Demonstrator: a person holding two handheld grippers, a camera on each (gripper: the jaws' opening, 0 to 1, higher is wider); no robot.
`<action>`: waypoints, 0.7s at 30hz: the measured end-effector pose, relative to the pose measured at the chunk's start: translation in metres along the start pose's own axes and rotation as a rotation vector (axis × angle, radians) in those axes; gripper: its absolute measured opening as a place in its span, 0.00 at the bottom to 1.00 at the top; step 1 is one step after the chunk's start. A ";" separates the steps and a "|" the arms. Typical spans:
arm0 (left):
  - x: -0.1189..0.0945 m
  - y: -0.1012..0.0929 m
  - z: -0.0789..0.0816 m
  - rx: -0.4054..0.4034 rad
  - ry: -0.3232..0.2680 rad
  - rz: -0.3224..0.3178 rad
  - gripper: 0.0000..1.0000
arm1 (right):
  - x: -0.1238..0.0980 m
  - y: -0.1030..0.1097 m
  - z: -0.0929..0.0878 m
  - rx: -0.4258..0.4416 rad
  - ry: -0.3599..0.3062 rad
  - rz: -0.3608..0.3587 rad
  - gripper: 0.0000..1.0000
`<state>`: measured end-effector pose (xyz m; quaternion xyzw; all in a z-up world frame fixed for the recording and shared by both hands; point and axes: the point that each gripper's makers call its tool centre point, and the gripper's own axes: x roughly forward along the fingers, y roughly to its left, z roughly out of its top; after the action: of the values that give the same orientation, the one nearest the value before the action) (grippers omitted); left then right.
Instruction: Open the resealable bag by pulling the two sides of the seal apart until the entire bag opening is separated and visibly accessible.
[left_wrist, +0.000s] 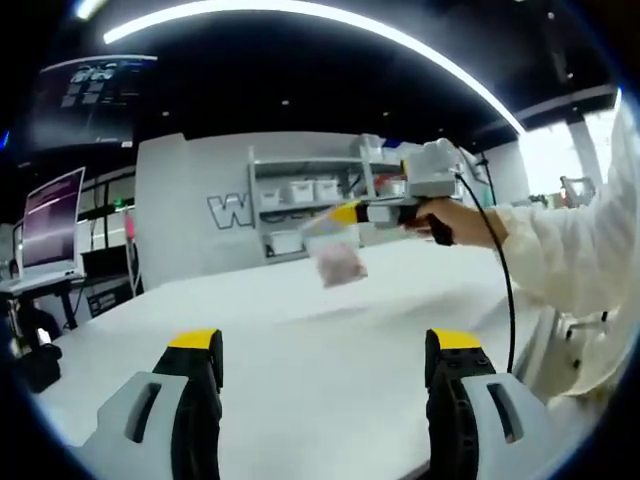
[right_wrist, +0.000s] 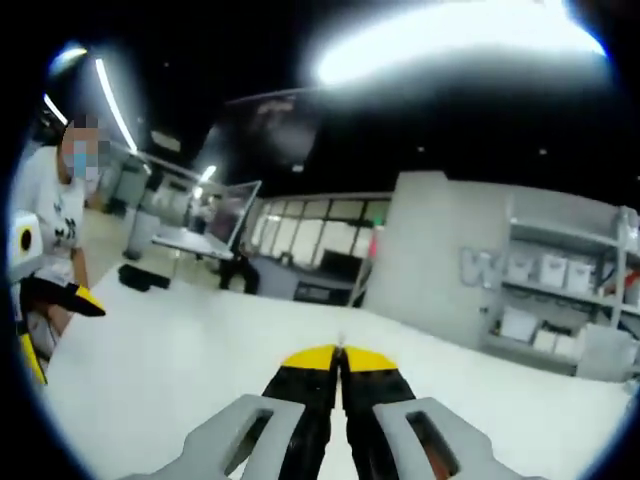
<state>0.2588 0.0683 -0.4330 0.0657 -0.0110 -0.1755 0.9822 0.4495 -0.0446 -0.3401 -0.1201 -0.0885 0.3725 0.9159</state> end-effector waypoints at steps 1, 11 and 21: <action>0.000 0.000 0.000 0.000 0.001 0.001 0.82 | -0.002 0.001 0.000 -0.003 -0.001 0.000 0.00; 0.001 -0.001 -0.002 0.001 0.007 -0.002 0.82 | -0.017 -0.004 0.000 -0.005 -0.011 -0.010 0.00; 0.002 0.000 -0.002 0.006 0.009 -0.004 0.82 | -0.026 0.000 -0.003 0.022 -0.012 -0.005 0.00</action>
<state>0.2606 0.0673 -0.4351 0.0694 -0.0069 -0.1771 0.9817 0.4318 -0.0639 -0.3453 -0.1074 -0.0901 0.3719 0.9176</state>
